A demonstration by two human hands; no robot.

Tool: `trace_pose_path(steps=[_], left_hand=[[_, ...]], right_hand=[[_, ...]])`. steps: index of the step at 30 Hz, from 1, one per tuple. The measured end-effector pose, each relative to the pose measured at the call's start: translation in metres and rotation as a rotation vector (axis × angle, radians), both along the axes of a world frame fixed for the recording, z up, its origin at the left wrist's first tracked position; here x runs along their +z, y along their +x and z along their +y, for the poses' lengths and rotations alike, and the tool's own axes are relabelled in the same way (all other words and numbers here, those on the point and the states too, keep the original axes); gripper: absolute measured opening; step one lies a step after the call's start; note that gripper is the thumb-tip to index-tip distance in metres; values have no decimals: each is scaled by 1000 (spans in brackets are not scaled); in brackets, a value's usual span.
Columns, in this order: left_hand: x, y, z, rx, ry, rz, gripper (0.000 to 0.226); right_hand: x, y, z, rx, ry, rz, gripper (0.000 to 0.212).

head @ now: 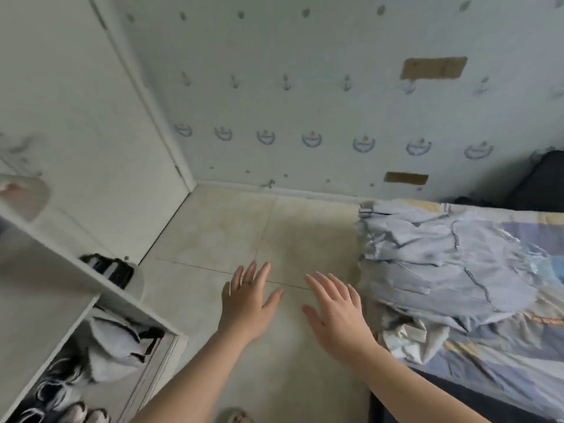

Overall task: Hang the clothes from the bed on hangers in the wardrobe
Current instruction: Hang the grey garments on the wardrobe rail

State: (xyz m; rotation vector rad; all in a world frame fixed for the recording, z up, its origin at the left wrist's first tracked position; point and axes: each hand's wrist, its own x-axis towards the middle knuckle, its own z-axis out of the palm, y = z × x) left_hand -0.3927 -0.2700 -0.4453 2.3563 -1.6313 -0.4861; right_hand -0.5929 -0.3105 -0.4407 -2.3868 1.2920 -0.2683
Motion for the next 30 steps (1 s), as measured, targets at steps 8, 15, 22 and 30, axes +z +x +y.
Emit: trace_pose_path(steps=[8, 15, 22, 30], left_hand=[[79, 210, 78, 382, -348, -24, 69], [197, 359, 155, 624, -654, -217, 66], [326, 446, 214, 752, -774, -512, 72], [456, 538, 234, 877, -713, -780, 74]], right_hand=[[67, 245, 5, 433, -255, -136, 57], [188, 434, 33, 749, -525, -368, 53], [317, 550, 60, 1008, -722, -647, 51], [460, 641, 67, 1129, -1005, -877, 51]])
